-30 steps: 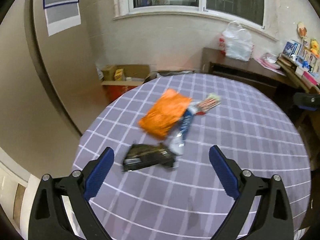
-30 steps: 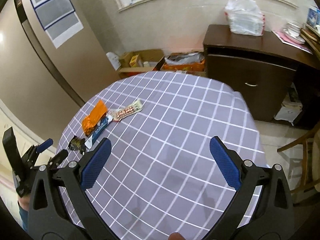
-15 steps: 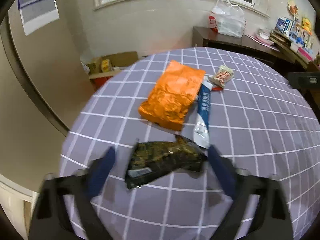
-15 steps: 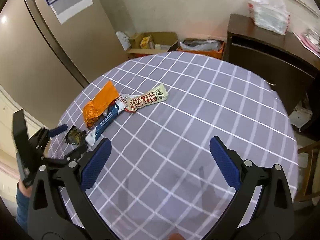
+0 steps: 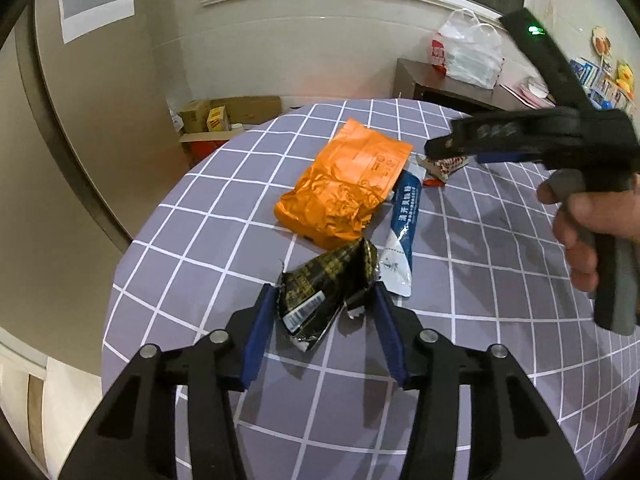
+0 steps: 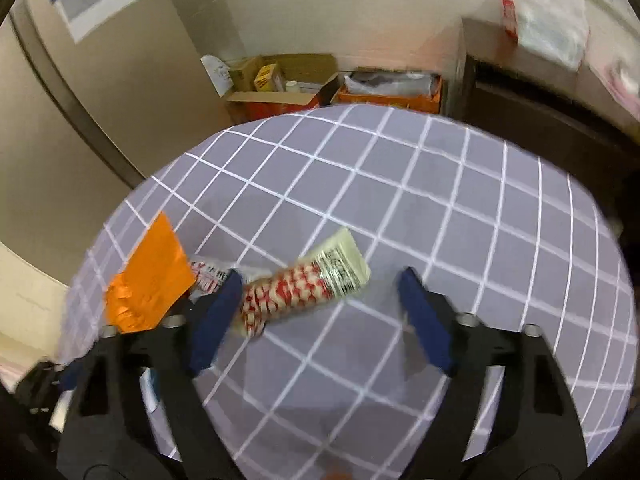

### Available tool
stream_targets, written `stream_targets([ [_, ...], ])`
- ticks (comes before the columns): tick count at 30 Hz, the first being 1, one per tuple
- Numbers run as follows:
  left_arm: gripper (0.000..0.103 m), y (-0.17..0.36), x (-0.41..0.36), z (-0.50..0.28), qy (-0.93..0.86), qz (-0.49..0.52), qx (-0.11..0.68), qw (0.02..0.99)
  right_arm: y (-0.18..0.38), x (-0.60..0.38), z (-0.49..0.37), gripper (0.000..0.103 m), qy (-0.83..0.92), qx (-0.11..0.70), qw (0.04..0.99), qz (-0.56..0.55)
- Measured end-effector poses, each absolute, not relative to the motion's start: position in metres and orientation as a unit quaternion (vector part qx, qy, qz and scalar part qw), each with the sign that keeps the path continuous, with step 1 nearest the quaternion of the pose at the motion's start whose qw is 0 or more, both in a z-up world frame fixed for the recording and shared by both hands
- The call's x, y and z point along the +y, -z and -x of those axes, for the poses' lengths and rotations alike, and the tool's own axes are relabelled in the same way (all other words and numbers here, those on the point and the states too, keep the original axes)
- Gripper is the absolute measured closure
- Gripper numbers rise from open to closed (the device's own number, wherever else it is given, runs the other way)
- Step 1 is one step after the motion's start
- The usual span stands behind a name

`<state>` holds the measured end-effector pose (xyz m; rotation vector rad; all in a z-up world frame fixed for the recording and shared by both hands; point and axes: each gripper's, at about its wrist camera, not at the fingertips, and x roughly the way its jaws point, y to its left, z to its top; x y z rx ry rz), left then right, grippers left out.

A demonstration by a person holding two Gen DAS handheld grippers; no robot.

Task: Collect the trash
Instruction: 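Grasp the red-white snack wrapper with the right tool while the left tool grasps the dark wrapper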

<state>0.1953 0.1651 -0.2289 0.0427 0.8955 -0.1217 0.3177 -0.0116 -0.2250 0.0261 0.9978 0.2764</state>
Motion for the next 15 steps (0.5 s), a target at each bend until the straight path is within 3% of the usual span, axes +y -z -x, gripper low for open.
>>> stream_targets([
  [2,0.058,0.228,0.166,-0.194,0.058,-0.017,0.433,0.899,0.226,-0.007,-0.316,0.053,-0.13,0.469,0.873,0.012],
  [7,0.058,0.228,0.165,-0.193,0.056,-0.018,0.434,0.899,0.227,-0.028,-0.301,0.056,-0.156,0.464,0.872,0.016],
  [11,0.031,0.227,0.165,-0.195,0.047,-0.027,0.426,0.903,0.226,-0.044,-0.29,0.056,-0.168,0.467,0.868,0.018],
  [13,0.031,0.226,0.164,-0.2,0.052,-0.029,0.426,0.903,0.226,-0.047,-0.286,0.063,-0.17,0.466,0.868,0.023],
  [15,0.043,0.227,0.165,-0.202,0.057,-0.025,0.427,0.902,0.224,-0.05,-0.282,0.07,-0.175,0.47,0.865,0.017],
])
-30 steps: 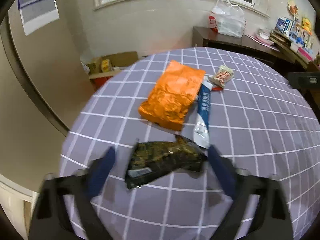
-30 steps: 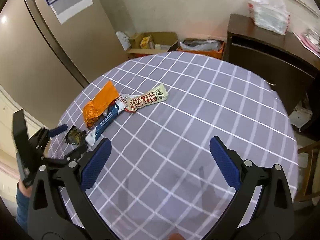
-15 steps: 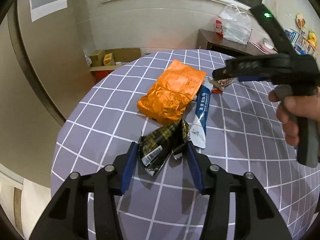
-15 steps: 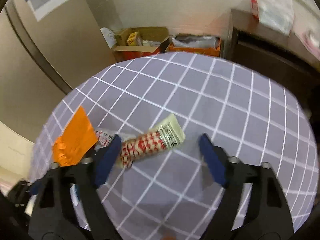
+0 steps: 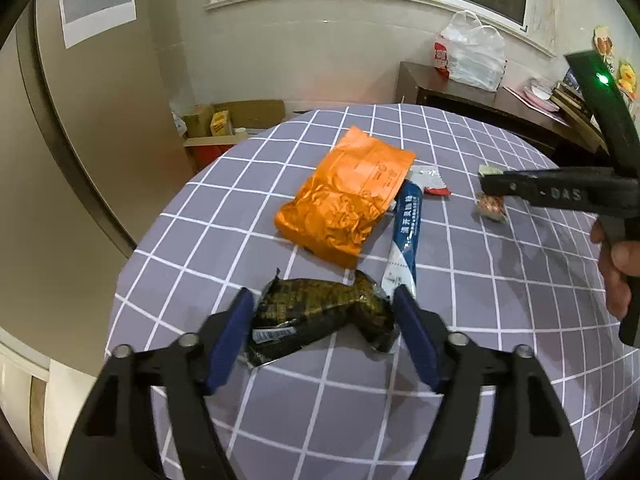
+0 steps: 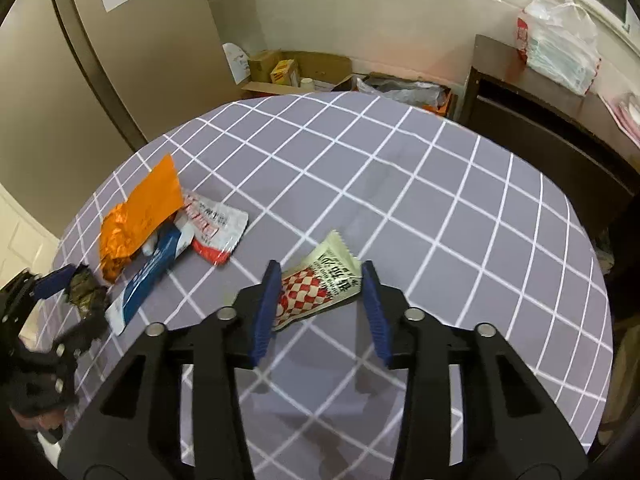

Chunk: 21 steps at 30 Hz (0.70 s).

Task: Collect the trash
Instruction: 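Grasp the red-white snack wrapper with the right tool while the left tool grasps the dark wrapper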

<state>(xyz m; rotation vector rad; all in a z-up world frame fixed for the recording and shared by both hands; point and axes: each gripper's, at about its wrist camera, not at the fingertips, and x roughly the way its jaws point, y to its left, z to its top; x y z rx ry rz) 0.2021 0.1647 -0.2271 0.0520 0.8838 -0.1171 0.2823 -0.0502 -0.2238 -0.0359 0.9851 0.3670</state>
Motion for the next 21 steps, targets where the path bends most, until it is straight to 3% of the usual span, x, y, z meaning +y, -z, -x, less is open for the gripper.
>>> stream_targets([
  [3,0.056,0.227,0.163,-0.199,0.059,-0.028,0.429,0.901,0.221,-0.057,-0.272,0.075,-0.184,0.469,0.864,0.015],
  [6,0.06,0.226,0.167,-0.192,0.063,-0.008,0.431,0.9,0.219,-0.062,-0.262,0.077,-0.192,0.468,0.863,0.009],
  [21,0.062,0.198,0.162,-0.152,0.052,0.044,0.405,0.912,0.2,-0.111,-0.222,0.085,-0.217,0.449,0.865,-0.043],
])
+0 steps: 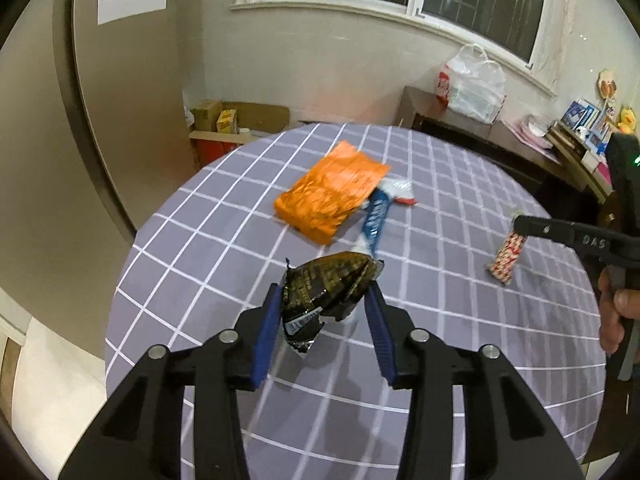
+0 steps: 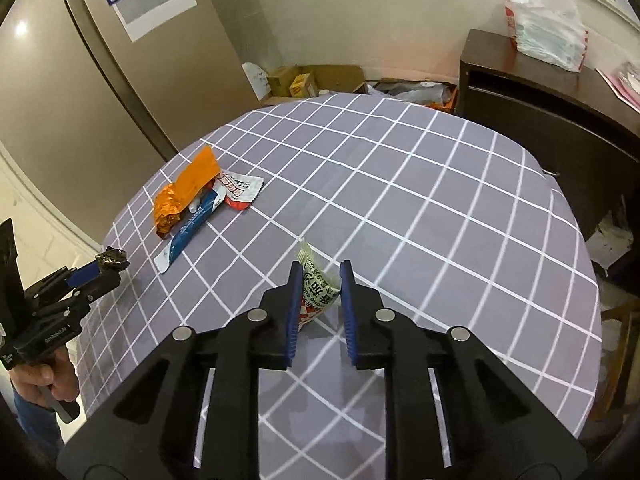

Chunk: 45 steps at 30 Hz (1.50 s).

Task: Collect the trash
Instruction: 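Grasp the red-white snack wrapper with the right tool while the left tool grasps the dark wrapper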

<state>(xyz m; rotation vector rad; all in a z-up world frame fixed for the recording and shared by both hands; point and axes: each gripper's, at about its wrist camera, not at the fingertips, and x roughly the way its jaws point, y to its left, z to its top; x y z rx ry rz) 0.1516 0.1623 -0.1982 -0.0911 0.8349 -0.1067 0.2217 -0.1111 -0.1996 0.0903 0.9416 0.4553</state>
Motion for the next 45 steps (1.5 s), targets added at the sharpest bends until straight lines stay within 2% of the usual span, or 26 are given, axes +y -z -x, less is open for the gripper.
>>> stream_targets([
  [13,0.062,0.18,0.099,-0.146,0.107,0.018,0.392,0.913,0.211,-0.181,-0.193,0.085,-0.203,0.458,0.857,-0.122],
  [14,0.062,0.181,0.095,-0.146,0.111,0.015,0.393,0.913,0.215,-0.189,-0.192,0.08,-0.198,0.463,0.853,-0.133],
  [15,0.062,0.181,0.091,-0.146,0.114,0.013,0.393,0.912,0.22,-0.196,-0.191,0.055,-0.188,0.477,0.849,-0.132],
  [16,0.062,0.181,0.086,-0.146,0.119,0.011,0.394,0.911,0.224,-0.198,-0.189,0.043,-0.18,0.485,0.847,-0.12],
  [18,0.062,0.182,0.079,-0.146,0.125,0.007,0.395,0.91,0.223,-0.203,-0.182,0.036,-0.185,0.476,0.853,-0.102],
  [24,0.062,0.186,0.064,-0.147,0.133,0.004,0.4,0.907,0.222,-0.199,-0.176,0.036,-0.182,0.484,0.851,-0.097],
  [33,0.062,0.188,0.06,-0.141,0.134,0.003,0.406,0.904,0.224,-0.141,-0.176,0.036,-0.163,0.47,0.865,-0.064],
  [34,0.062,0.189,0.061,-0.141,0.133,0.004,0.406,0.904,0.224,-0.138,-0.178,0.036,-0.161,0.468,0.867,-0.057],
  [36,0.062,0.19,0.063,-0.141,0.131,0.008,0.408,0.904,0.225,-0.127,-0.18,0.045,-0.162,0.458,0.873,-0.029],
  [38,0.062,0.19,0.064,-0.139,0.13,0.012,0.407,0.904,0.225,-0.119,-0.178,0.045,-0.174,0.452,0.875,0.001],
  [45,0.062,0.191,0.069,-0.14,0.132,0.011,0.408,0.904,0.211,-0.145,-0.164,0.045,-0.143,0.466,0.87,-0.077],
])
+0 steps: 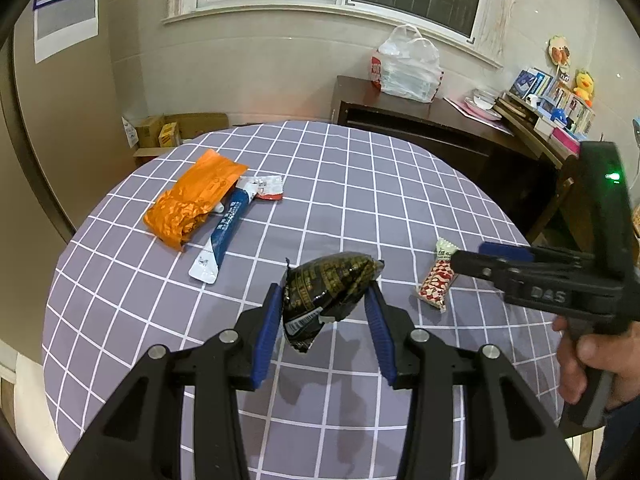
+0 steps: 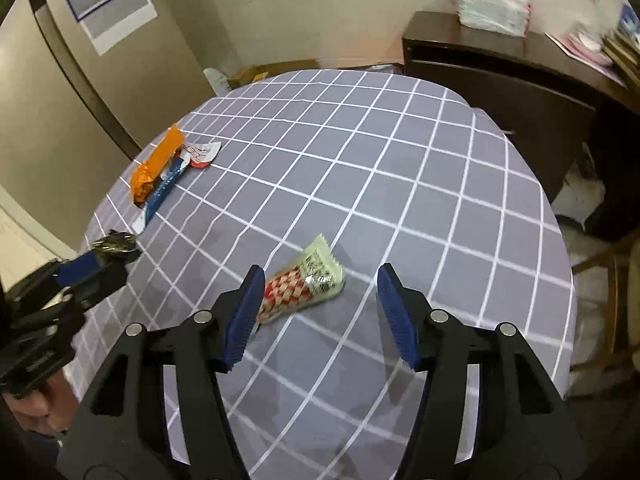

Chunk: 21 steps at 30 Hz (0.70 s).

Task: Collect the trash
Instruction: 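Grasp the red-white snack wrapper with the right tool while the left tool grasps the dark wrapper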

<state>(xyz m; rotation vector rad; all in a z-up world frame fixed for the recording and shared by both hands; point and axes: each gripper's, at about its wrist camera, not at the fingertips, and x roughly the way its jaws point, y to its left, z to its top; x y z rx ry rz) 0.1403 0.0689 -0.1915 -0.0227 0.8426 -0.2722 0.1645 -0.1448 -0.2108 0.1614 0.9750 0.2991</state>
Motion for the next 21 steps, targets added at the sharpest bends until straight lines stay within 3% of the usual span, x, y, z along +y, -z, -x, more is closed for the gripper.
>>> stream_targets([
  [4,0.062,0.194,0.068,-0.143,0.135,0.013,0.409,0.902,0.22,-0.118,-0.164,0.045,-0.144,0.478,0.864,-0.061],
  [5,0.062,0.193,0.068,-0.143,0.135,0.013,0.408,0.903,0.221,-0.109,-0.165,0.055,-0.134,0.469,0.872,-0.042],
  [6,0.062,0.193,0.068,-0.143,0.135,0.012,0.407,0.903,0.222,-0.103,-0.166,0.072,-0.129,0.467,0.874,-0.029],
  [9,0.062,0.191,0.07,-0.139,0.136,0.015,0.405,0.904,0.223,-0.087,-0.169,0.087,-0.122,0.451,0.884,0.028],
  [21,0.062,0.177,0.037,-0.15,0.157,0.003,0.397,0.904,0.188,-0.173,-0.167,0.09,-0.166,0.419,0.889,-0.084],
])
